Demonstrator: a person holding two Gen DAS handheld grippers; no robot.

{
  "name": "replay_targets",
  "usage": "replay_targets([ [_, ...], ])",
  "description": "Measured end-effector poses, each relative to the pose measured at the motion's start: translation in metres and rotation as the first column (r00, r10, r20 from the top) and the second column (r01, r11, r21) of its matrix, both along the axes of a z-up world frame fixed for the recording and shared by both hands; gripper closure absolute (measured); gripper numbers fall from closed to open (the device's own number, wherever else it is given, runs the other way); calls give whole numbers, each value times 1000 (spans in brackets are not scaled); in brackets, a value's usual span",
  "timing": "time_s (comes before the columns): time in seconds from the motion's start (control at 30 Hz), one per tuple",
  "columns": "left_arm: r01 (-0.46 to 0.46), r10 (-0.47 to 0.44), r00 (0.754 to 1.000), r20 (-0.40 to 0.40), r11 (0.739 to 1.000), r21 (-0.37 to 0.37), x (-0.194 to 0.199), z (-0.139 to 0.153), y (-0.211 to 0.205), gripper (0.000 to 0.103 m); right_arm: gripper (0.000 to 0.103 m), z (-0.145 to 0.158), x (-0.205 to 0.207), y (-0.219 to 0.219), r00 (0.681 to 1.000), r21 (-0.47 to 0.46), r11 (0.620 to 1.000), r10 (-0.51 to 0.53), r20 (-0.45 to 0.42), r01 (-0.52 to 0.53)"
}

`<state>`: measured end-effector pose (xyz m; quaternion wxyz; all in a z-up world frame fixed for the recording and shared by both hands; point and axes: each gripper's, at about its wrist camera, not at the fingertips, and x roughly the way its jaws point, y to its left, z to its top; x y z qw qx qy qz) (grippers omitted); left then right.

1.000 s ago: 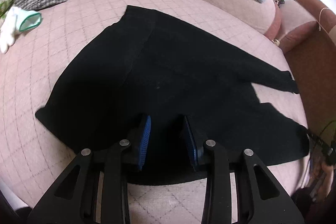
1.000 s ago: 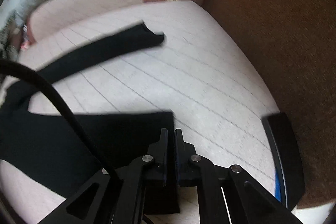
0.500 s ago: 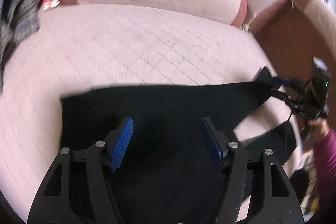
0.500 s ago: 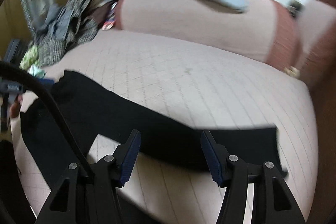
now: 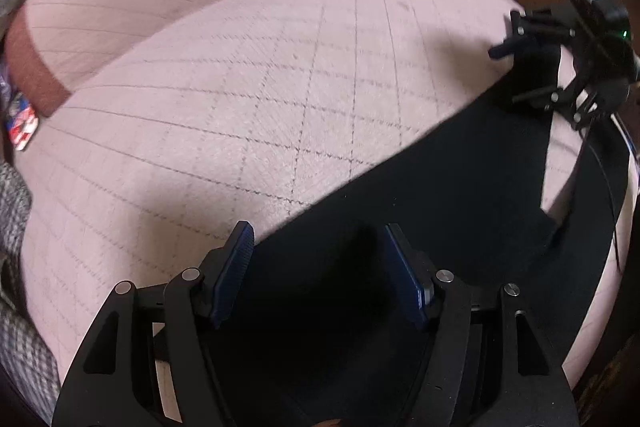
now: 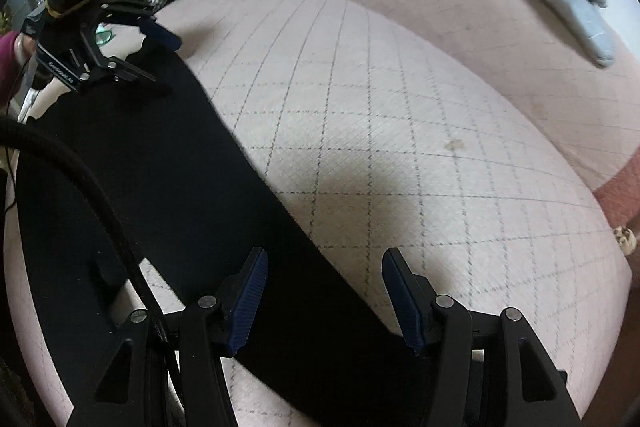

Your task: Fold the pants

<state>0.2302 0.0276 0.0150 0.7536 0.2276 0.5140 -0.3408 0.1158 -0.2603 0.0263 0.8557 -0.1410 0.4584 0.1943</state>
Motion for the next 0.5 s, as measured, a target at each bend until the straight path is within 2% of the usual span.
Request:
replay_targets([
  [0.03, 15, -14, 1000, -7, 999, 29, 1, -6, -2, 37, 46, -1, 4, 2, 1000, 2, 1000, 2, -1, -2],
  [0.1, 41, -42, 999, 12, 997, 62, 3, -15, -6, 21, 46, -4, 8, 4, 1000, 8, 1000, 1, -4, -1],
  [0.17, 31, -33, 999, 27, 997, 70, 6, -18, -5, 12, 51, -6, 8, 7, 1000, 5, 1000, 10, 2, -10],
  [0.2, 27, -28, 1000, 14, 998, 62, 8, -20, -3, 12, 65, -4, 6, 12, 1000, 13, 999, 30, 2, -30],
  [0.27, 35, -36, 999, 19, 998, 46, 8, -21, -1, 12, 82, -4, 1, 24, 998, -17, 998, 56, 20, -56],
  [0.3, 33, -34, 999, 27, 998, 47, 7, -21, 0, 13, 93, -3, -1, 31, 998, -33, 998, 62, 27, -61],
  [0.33, 24, -26, 999, 36, 999, 44, 5, -21, 0, 15, 97, -3, -4, 36, 997, -58, 997, 60, 39, -57],
  [0.37, 24, -24, 999, 36, 1000, 19, 2, -18, 0, 31, 98, -3, -6, 42, 997, -85, 995, 58, 52, -54],
  [0.4, 22, -22, 999, 39, 1000, 0, -2, -16, 0, 56, 99, -1, -9, 45, 996, -103, 994, 51, 67, -44],
  [0.43, 19, -19, 999, 50, 1000, -12, -6, -11, -1, 70, 99, 3, -11, 46, 996, -107, 994, 38, 83, -30],
  [0.47, 2, -3, 994, 109, 1000, 11, -13, -5, -3, 95, 99, 8, -15, 46, 995, -103, 995, 23, 100, -13],
  [0.5, -12, 8, 991, 137, 1000, 27, -17, -3, -6, 96, 99, 16, -22, 46, 992, -96, 995, 7, 125, 5],
])
